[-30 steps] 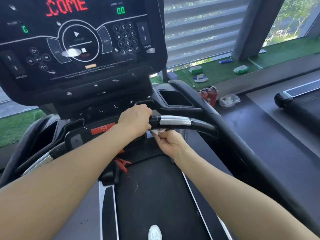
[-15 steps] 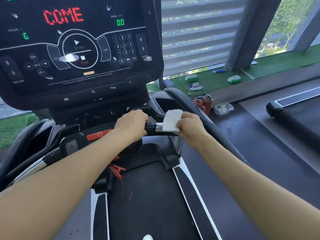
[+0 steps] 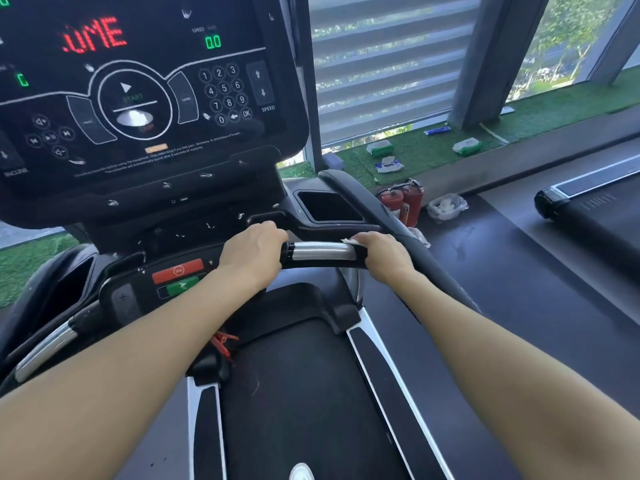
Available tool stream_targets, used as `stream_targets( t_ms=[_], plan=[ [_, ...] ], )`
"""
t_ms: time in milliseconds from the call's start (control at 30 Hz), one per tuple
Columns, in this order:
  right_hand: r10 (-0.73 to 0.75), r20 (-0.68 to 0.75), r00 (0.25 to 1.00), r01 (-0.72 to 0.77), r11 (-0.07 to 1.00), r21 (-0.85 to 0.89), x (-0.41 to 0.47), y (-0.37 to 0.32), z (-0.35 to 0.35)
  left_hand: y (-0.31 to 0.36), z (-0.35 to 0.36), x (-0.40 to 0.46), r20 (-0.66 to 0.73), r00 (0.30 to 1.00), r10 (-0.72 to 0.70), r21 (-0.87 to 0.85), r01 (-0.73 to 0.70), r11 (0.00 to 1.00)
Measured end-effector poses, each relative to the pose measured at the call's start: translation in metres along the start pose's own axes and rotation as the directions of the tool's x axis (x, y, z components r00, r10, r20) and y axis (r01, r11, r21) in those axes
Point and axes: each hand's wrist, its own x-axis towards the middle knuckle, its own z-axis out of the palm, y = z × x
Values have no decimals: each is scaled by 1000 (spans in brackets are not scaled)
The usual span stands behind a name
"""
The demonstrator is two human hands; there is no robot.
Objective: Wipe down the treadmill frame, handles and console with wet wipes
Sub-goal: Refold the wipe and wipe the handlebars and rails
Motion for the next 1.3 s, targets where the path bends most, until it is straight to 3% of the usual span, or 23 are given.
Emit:
stream_targets(
  t_ms=[300, 533, 933, 1167, 1300],
  plan=[
    [125, -60, 990, -133, 980, -147, -16, 49, 8, -3, 6, -2, -9, 1000, -15, 29, 15, 999],
    [174, -202, 964, -188, 981, -55, -33, 43, 22, -4, 6, 3, -27, 999, 36, 81, -33, 996],
    [405, -233, 884, -376, 913, 160, -53, -51, 26, -13, 3, 7, -63, 988, 142, 59, -139, 989],
    [321, -213, 923, -327, 945, 9, -45, -111, 23, -29, -2, 4, -58, 982, 181, -85, -185, 979],
    [269, -155, 951, -273, 962, -9, -48, -113, 12, -37, -4, -3, -71, 981, 182, -121, -190, 974]
  ],
)
